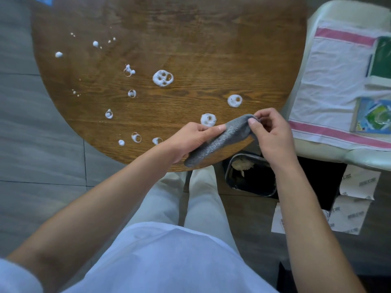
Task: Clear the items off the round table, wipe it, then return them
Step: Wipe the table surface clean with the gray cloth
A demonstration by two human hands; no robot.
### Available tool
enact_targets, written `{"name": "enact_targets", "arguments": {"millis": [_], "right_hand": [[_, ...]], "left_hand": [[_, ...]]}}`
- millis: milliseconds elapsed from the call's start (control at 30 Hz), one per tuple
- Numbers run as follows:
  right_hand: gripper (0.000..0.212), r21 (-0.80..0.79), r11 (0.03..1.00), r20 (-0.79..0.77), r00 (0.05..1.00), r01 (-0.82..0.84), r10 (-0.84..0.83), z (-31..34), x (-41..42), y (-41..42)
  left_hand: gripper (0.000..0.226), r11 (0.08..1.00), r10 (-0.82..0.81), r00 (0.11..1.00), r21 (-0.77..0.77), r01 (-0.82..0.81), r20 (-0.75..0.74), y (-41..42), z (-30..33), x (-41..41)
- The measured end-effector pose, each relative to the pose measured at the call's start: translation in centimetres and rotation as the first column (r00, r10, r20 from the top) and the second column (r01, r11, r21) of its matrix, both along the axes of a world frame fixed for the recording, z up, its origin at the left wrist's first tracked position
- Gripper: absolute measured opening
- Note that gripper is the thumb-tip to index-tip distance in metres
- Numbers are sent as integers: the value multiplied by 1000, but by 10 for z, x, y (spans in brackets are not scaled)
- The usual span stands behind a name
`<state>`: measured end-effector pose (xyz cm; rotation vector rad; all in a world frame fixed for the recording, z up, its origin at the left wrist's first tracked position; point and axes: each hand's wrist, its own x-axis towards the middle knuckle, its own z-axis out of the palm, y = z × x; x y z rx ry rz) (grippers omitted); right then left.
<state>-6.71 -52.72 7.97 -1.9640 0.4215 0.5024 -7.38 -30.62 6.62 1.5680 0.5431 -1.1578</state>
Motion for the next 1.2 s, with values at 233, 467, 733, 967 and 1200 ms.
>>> {"name": "enact_targets", "arguments": {"millis": [233,467,733,967,1200], "right_hand": [[26,-175,963,-15,978,205,-210,-17,0,-3],[43,284,805,-455,812,520,-364,-2,-11,18],[69,496,629,-542,779,599,-314,19,11,30],[35,471,267,-720,541,841,-434,10,29,32],[32,539,158,-641,524,828,-560,-2,47,12]], "left_hand": [[19,999,39,911,-9,-38,410,-23,4,17],[30,996,-84,779,78,45,621,-52,19,27],[19,953,-297,594,197,228,748,-66,25,14],[41,909,-409,562,267,319,720,-63,28,13],[21,983,-183,741,127,132,647,-59,31,8]]}}
